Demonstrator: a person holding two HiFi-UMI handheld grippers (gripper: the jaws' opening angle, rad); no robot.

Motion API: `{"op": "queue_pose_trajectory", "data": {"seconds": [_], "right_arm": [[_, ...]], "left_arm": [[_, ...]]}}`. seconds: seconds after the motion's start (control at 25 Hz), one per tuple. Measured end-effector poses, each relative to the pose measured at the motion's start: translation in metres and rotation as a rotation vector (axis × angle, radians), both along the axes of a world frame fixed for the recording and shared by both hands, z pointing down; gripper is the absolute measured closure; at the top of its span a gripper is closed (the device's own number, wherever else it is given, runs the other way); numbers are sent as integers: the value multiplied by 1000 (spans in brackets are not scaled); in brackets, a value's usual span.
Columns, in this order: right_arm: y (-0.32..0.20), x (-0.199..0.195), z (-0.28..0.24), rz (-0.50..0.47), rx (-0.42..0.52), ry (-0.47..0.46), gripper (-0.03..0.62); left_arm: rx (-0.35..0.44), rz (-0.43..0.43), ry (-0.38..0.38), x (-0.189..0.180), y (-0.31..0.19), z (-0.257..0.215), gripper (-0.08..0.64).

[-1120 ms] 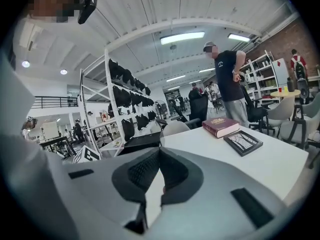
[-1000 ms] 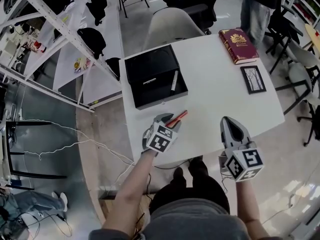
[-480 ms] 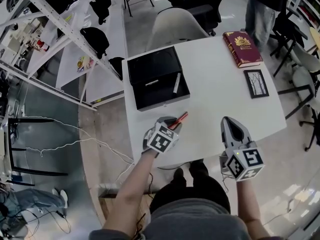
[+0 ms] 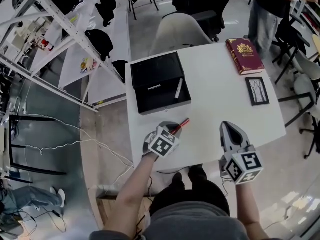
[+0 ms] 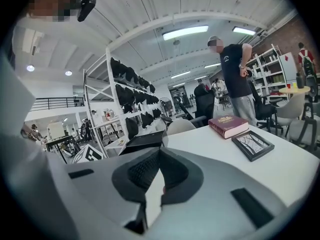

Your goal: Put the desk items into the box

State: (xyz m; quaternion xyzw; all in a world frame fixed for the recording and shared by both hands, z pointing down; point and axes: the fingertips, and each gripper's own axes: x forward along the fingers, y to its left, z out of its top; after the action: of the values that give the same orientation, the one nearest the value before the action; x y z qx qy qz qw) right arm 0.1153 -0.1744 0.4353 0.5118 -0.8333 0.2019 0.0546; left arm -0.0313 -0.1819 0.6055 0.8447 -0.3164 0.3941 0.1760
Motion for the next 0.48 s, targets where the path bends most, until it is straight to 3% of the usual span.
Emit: {"op": "queue_pose_trajectory", "data": {"seconds": [0.48], "right_arm": [[-12, -9, -6, -76, 17, -15, 589]], "left_arm": [[144, -113, 57, -19, -17, -65, 509]]}}
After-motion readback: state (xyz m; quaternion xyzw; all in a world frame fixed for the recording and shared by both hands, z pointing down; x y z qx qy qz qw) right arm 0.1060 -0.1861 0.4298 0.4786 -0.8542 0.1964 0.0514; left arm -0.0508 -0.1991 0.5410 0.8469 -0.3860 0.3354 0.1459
